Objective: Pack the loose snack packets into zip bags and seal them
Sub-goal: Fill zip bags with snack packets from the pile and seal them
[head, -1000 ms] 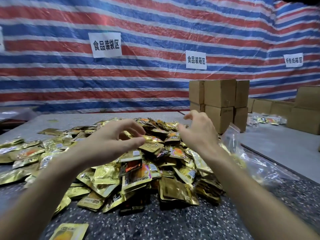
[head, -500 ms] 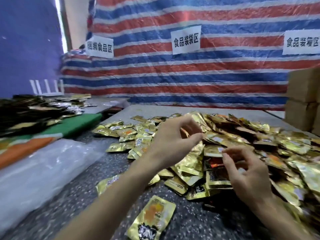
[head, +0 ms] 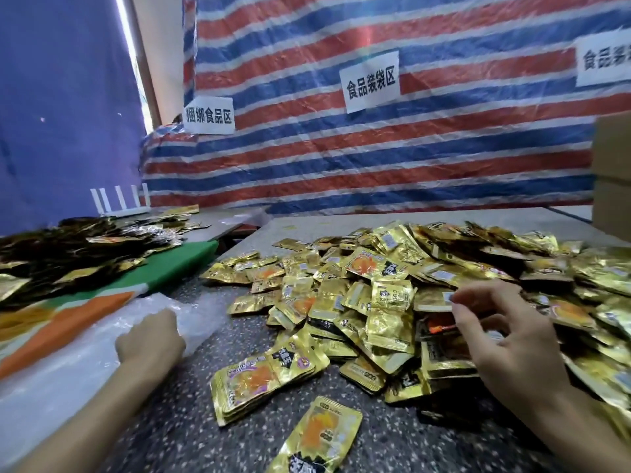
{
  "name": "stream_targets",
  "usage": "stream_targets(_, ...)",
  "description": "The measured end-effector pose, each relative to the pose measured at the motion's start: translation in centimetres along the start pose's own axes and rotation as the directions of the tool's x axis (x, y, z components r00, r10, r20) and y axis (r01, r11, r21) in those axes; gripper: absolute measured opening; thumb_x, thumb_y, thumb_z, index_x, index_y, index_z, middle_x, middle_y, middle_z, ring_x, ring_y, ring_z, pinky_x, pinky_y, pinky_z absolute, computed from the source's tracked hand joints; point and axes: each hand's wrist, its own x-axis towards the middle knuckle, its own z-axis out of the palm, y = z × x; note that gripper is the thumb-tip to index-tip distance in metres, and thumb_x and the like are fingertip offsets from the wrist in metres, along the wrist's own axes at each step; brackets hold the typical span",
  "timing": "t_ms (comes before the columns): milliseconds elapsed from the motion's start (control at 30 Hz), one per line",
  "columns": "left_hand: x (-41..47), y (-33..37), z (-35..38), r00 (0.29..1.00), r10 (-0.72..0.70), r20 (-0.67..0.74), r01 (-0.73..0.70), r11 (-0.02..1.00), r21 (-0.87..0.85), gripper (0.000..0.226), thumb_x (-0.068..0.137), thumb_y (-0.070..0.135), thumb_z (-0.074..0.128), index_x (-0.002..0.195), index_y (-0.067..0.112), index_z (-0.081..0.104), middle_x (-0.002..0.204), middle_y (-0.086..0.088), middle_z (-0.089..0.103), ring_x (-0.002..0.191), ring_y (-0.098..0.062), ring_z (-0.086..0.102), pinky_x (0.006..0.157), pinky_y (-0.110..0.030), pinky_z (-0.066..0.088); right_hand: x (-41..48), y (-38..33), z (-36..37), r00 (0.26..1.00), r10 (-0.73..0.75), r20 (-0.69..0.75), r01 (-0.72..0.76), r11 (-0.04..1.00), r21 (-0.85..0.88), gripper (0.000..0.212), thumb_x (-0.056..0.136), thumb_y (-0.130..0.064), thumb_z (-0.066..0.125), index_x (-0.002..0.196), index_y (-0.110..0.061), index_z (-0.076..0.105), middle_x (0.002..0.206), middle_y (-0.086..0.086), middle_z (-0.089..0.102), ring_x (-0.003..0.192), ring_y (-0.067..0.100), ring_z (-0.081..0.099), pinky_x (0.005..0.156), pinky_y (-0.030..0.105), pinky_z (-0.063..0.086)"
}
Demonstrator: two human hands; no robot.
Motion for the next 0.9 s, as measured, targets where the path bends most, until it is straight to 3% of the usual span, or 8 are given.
stream_targets(133, 0.3, 0.0, -1.9, 1.000, 0.002, -0.023, -0.004, 0.996, -0.087, 0.044, 0.077, 0.038, 0.082, 0.058, 0.013, 0.052, 0.062, -0.004, 0.060, 0.064, -0.025, 0.060, 0.060, -0.028, 0.036, 0.0, -0.1, -0.1, 1.000, 0.010, 0.012, -0.010, 1.000, 0.002, 0.027, 0.085, 0.003, 0.069, 0.088, -0.024, 0.064, 0.082, -0.005, 0.065, 0.077, 0.012, 0.065, 0.063, 0.025, 0.054)
stream_targets(300, 0.0, 1.8, -5.8, 0.991, 0.050, -0.121, -0.075, 0.976, -0.206, 0.042, 0.098, 0.043, 0.053, 0.069, 0.013, 0.057, 0.073, -0.010, 0.064, 0.075, -0.031, 0.062, 0.073, -0.036, 0.049, 0.2, -0.3, -0.3, 0.998, 0.060, 0.002, -0.060, 0.998, -0.014, 0.027, 0.086, 0.001, 0.070, 0.086, -0.026, 0.065, 0.088, -0.012, 0.067, 0.079, 0.012, 0.065, 0.066, 0.019, 0.052)
stream_targets(400, -1.8, 4.6, -8.9, 0.946, 0.285, -0.154, -0.323, 0.832, -0.451, 0.026, 0.100, 0.025, 0.055, 0.077, 0.019, 0.064, 0.074, -0.006, 0.070, 0.071, -0.031, 0.066, 0.070, -0.040, 0.053, 0.2, -0.7, -0.5, 0.996, 0.093, -0.003, -0.093, 0.996, 0.003, 0.029, 0.086, -0.004, 0.072, 0.085, -0.033, 0.067, 0.091, -0.011, 0.068, 0.080, 0.012, 0.066, 0.066, 0.020, 0.054)
stream_targets(500, -5.3, 7.9, -12.4, 0.819, 0.570, -0.069, -0.367, 0.427, -0.826, 0.009, 0.094, 0.009, 0.062, 0.100, 0.014, 0.066, 0.084, -0.007, 0.077, 0.070, -0.027, 0.073, 0.061, -0.034, 0.056, 0.4, -1.3, -0.9, 0.980, 0.195, 0.043, -0.199, 0.973, 0.113, 0.019, 0.082, -0.038, 0.076, 0.098, -0.045, 0.069, 0.097, -0.013, 0.071, 0.088, 0.009, 0.068, 0.069, 0.025, 0.058)
stream_targets(567, -7.5, 9.8, -14.2, 0.664, 0.746, -0.042, -0.297, 0.212, -0.931, 0.016, 0.086, 0.014, 0.067, 0.100, 0.007, 0.068, 0.091, -0.013, 0.077, 0.078, -0.031, 0.074, 0.065, -0.034, 0.061, 0.6, -1.3, -1.3, 0.968, 0.229, 0.105, -0.240, 0.965, 0.109, 0.040, 0.076, -0.059, 0.078, 0.113, -0.051, 0.065, 0.110, -0.021, 0.069, 0.104, -0.001, 0.065, 0.079, 0.022, 0.054)
stream_targets(700, -10.9, 14.2, -14.7, 0.421, 0.893, -0.160, -0.146, -0.107, -0.984, 0.016, 0.083, 0.010, 0.073, 0.097, 0.001, 0.073, 0.095, -0.023, 0.074, 0.083, -0.034, 0.074, 0.070, -0.032, 0.059, 1.3, -1.6, -1.4, 0.934, 0.284, 0.216, -0.351, 0.842, 0.409, 0.068, 0.062, -0.057, 0.077, 0.127, -0.049, 0.060, 0.129, -0.016, 0.067, 0.124, 0.005, 0.060, 0.101, 0.035, 0.045)
stream_targets(833, -13.3, 18.6, -12.4, 0.354, 0.914, -0.197, -0.080, -0.180, -0.980, 0.013, 0.080, 0.008, 0.076, 0.093, 0.006, 0.077, 0.091, -0.022, 0.075, 0.084, -0.031, 0.072, 0.076, -0.033, 0.059, 1.9, -1.4, -2.2, 0.902, 0.309, 0.303, -0.428, 0.531, 0.731, 0.093, 0.056, -0.049, 0.094, 0.125, 0.005, 0.061, 0.122, 0.036, 0.063, 0.113, 0.050, 0.062, 0.094, 0.066, 0.048)
stream_targets(900, -13.1, 19.4, -12.1, 0.263, 0.949, -0.176, -0.114, -0.150, -0.982, 0.022, 0.083, 0.025, 0.078, 0.097, 0.009, 0.077, 0.102, -0.020, 0.074, 0.090, -0.031, 0.070, 0.080, -0.033, 0.059, 2.2, -1.5, -3.0, 0.884, 0.373, 0.281, -0.440, 0.465, 0.768, 0.077, 0.060, -0.039, 0.094, 0.107, 0.013, 0.061, 0.097, 0.045, 0.056, 0.090, 0.055, 0.057, 0.083, 0.065, 0.046)
